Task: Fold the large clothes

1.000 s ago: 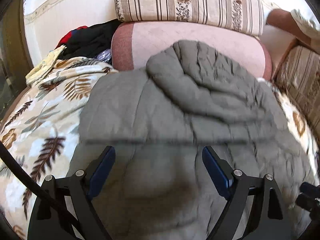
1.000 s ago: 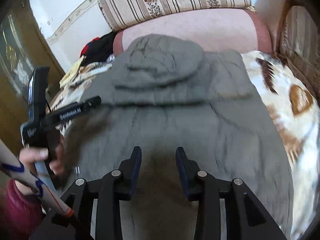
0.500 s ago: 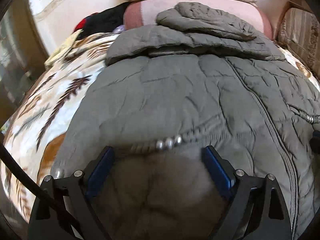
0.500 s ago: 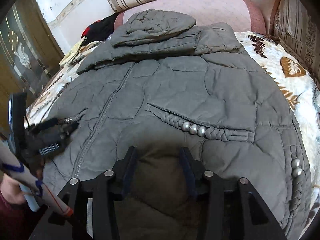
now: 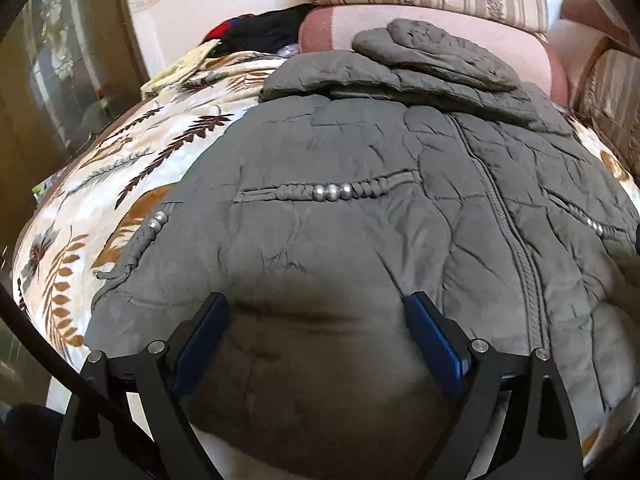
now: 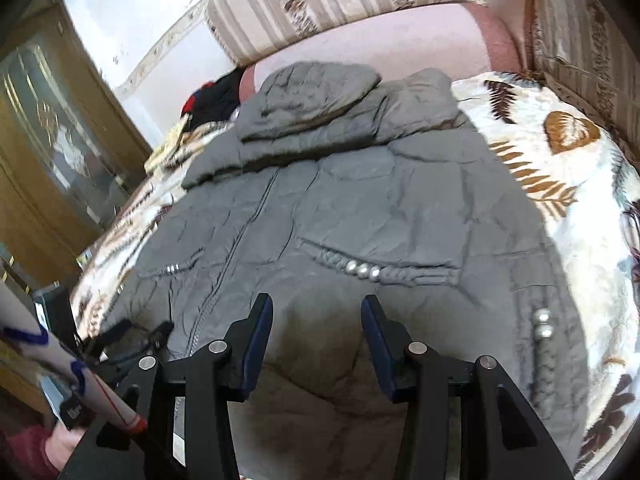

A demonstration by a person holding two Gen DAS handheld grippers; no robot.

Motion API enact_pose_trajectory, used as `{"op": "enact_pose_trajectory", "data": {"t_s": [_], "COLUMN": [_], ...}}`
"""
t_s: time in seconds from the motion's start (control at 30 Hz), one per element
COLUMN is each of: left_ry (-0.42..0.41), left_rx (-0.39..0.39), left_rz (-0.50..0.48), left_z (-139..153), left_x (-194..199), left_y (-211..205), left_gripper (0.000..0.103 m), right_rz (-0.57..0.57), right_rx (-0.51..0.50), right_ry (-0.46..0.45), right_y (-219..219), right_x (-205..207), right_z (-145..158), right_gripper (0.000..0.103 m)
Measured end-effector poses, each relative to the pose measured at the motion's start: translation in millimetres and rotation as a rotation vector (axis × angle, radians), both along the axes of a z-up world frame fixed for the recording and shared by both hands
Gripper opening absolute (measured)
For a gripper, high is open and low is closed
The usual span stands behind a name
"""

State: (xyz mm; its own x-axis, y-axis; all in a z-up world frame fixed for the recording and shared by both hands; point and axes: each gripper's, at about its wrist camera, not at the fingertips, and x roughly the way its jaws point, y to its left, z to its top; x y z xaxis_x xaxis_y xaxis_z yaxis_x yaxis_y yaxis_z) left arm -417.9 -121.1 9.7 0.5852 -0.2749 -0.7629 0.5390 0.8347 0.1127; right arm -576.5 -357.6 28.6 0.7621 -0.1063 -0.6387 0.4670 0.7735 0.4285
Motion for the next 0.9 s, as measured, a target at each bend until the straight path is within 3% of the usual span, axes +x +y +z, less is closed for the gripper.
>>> {"op": "enact_pose_trajectory", "data": {"t_s": [0.13,0.2,0.37,0.53,0.73,0.9], "left_ry": [0.082,0.086,0.032,0.071,0.239,0.382], "left_rx": [-0.013,-0.013,0.001,-0.076,-0.193,-0.279], "left_rz": [-0.05,-0.04,0.045,0.18,0.267,0.306], "left_z": [8.7,16.9,33.0,51.9,45.4,13.7], "left_x": [7.8,14.7,37.3,78.2,120.4,132.7], "left_y": [12.8,26.7,61.7,107.8,142.6,154.2], "left_gripper": [0.09,0.09,0.09,0.09,0.09,0.09], "right_rz": [-0.051,-0.081,-0.161,-0.237,-0.28,-0.304], "right_rx": [0.07,0.088,0.104,0.131,0.141,0.159], "right_ry": [-0.033,-0.039,-0.063,-0.064,-0.048,-0.064], "right_y": [-17.7,-25.4,-40.5,-54.0,-63.1,-67.0], "right_x": [-22.3,-33.3,-63.2,-86.9,-103.9,-111.3], "right_z": [-2.0,-2.9,-1.4,-6.5,-14.8,-18.9], "right_gripper": [0.053,0.053,0.056,0.059,0.063,0.07]}}
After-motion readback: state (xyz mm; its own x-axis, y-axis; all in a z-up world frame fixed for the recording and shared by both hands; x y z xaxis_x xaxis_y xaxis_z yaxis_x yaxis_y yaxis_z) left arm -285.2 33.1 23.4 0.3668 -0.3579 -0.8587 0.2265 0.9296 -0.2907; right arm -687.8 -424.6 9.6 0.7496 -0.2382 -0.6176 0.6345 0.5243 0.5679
